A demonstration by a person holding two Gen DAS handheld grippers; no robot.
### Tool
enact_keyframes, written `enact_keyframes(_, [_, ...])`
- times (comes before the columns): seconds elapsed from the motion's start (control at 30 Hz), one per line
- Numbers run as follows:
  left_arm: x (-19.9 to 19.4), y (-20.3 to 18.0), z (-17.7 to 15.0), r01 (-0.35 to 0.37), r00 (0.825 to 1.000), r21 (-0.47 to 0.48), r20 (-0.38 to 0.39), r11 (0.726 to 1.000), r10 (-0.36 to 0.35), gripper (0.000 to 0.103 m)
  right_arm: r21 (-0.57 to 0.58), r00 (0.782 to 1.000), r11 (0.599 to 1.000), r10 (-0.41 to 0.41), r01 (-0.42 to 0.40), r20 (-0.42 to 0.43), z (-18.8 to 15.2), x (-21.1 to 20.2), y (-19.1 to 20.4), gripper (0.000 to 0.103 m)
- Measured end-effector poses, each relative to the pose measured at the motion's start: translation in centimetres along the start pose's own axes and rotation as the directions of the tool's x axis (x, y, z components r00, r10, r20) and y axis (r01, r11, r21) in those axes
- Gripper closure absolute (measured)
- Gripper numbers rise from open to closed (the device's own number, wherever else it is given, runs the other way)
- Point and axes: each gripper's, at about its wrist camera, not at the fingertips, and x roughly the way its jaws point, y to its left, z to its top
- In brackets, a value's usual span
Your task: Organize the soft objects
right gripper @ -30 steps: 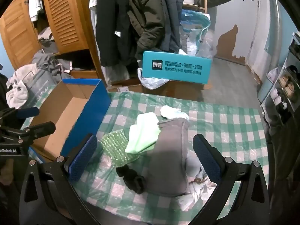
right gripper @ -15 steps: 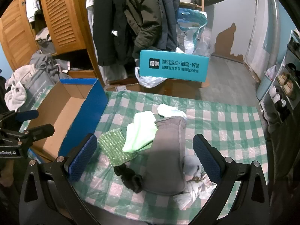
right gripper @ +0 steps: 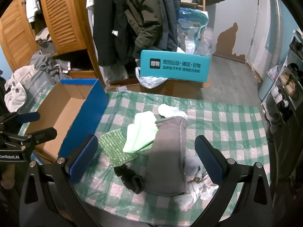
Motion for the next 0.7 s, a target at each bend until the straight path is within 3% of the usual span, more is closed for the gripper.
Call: enact_keyframes(0.7, [0.34,-0.73,-0.30,0.006,1.000,0.026,-0.014,1.000,-0.005,0.011,0.001,1.000,1.000,0.000,0.000,-0.003,-0.46,0.15,-0.40,0.003])
